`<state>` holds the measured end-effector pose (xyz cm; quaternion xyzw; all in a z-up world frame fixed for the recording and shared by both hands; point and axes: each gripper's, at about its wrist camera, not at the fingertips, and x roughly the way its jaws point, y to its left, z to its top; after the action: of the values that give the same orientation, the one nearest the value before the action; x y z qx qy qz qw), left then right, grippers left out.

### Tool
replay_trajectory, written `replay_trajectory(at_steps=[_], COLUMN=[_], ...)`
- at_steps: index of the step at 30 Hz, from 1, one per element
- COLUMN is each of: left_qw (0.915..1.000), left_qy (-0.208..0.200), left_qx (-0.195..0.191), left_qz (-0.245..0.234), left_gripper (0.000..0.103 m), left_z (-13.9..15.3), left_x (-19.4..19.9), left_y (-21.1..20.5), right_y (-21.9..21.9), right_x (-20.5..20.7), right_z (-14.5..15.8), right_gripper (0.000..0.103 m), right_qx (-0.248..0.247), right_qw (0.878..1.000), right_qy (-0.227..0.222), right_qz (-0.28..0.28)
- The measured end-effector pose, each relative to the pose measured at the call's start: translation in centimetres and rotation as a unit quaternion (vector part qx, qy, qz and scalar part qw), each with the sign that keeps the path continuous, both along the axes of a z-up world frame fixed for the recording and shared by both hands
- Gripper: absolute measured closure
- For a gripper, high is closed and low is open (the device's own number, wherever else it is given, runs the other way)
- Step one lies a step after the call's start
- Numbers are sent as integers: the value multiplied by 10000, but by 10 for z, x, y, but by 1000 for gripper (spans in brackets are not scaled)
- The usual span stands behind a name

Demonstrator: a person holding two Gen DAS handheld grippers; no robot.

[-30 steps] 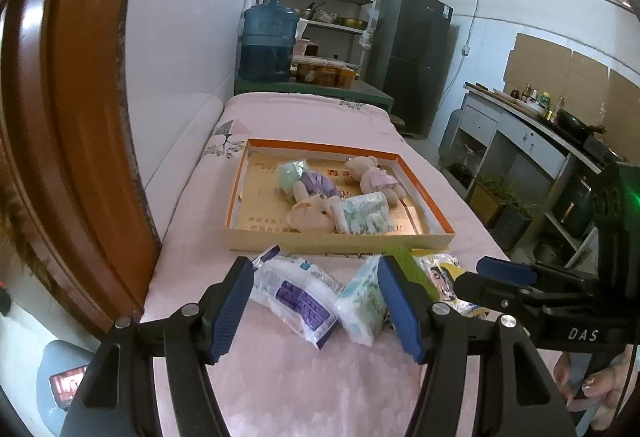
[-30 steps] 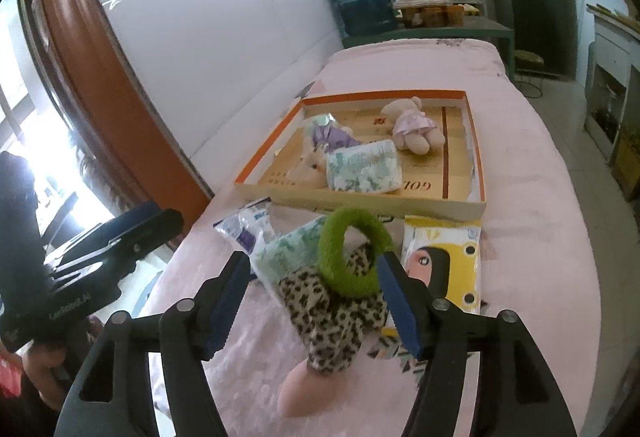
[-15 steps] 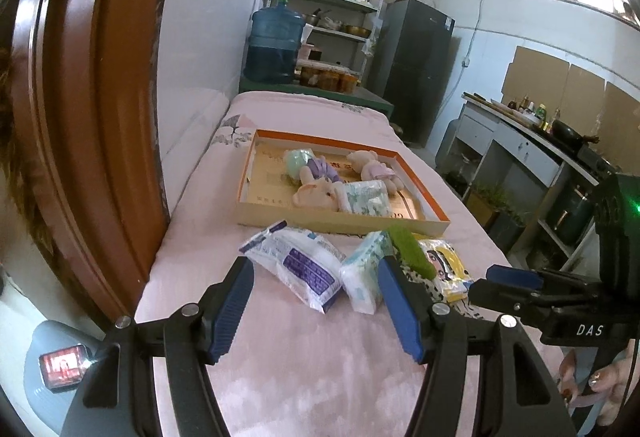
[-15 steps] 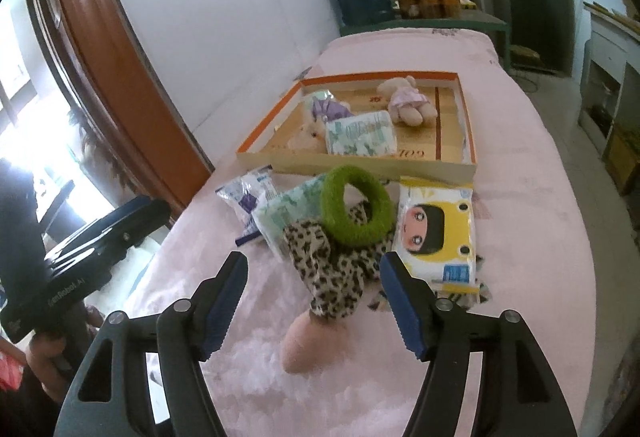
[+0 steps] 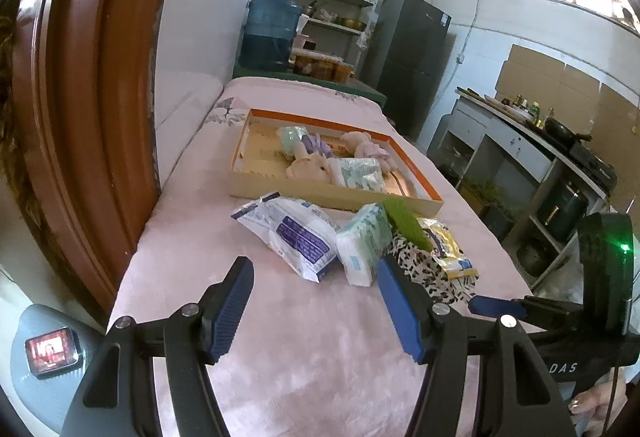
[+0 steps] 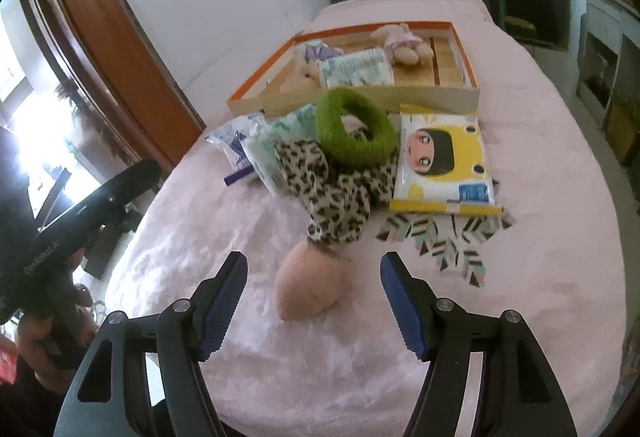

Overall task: Organize soft objects
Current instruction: 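Grasp the pink round sponge with the right tool while the left grasps the white-purple wipes bag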

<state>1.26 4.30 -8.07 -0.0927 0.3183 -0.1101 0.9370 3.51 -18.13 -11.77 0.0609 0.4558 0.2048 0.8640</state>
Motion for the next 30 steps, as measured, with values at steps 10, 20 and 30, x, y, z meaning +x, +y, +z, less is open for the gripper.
replay_trajectory(at_steps=[10, 20, 30], left_qw=[9998, 9963, 9897], left_qy=[72, 607, 1003], left_qx=[60, -358, -875], left_qz=[187, 485, 528], left_gripper=[39, 39, 39], left_z=[-5, -33, -63], left_x=[21, 87, 116], left_y=[6, 20, 10], right_y=[9, 13, 9], right_x=[2, 4, 11], right_z=[-9, -13, -21], right_gripper=[32, 32, 32], right_qx=[1, 31, 127], right_qw=[9999, 9998, 9996], right_qy=[91, 130, 231], right_qz=[68, 138, 137])
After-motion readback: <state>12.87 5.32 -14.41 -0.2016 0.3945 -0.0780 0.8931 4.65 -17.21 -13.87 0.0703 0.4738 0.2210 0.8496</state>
